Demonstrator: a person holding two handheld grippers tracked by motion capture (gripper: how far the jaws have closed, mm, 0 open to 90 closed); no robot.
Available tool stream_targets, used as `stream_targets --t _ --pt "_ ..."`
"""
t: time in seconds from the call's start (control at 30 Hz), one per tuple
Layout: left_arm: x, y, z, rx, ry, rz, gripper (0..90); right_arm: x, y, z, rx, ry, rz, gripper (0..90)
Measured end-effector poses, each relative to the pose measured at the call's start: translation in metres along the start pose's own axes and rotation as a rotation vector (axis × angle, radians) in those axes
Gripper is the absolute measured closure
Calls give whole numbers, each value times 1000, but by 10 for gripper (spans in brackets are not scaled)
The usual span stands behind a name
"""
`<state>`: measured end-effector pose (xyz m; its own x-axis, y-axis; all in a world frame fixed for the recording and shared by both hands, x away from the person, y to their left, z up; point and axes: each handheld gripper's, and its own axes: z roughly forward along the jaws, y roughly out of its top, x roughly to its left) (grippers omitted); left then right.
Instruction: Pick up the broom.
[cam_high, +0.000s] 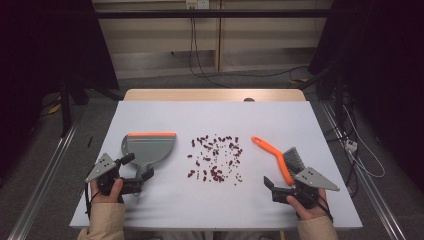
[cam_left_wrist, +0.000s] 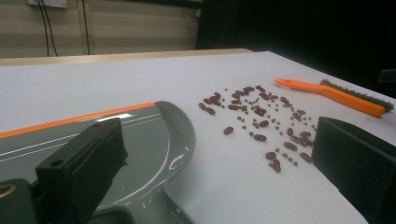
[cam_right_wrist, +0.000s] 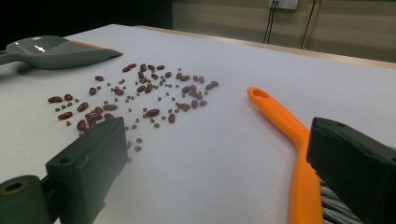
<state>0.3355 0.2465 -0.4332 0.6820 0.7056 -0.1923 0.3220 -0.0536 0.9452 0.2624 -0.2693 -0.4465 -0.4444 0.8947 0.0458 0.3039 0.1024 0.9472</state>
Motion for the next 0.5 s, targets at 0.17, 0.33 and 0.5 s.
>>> stream_targets --t 0.17,0.33,0.5 --pt "-1 0 -3 -7 9 8 26 0 3 0 -6 -10 -9 46" --pt "-2 -1 -6 -11 4 7 26 -1 7 5 -7 2 -18 40" --pt "-2 -2 -10 -13 -5 7 26 -3 15 9 -5 11 -17 32"
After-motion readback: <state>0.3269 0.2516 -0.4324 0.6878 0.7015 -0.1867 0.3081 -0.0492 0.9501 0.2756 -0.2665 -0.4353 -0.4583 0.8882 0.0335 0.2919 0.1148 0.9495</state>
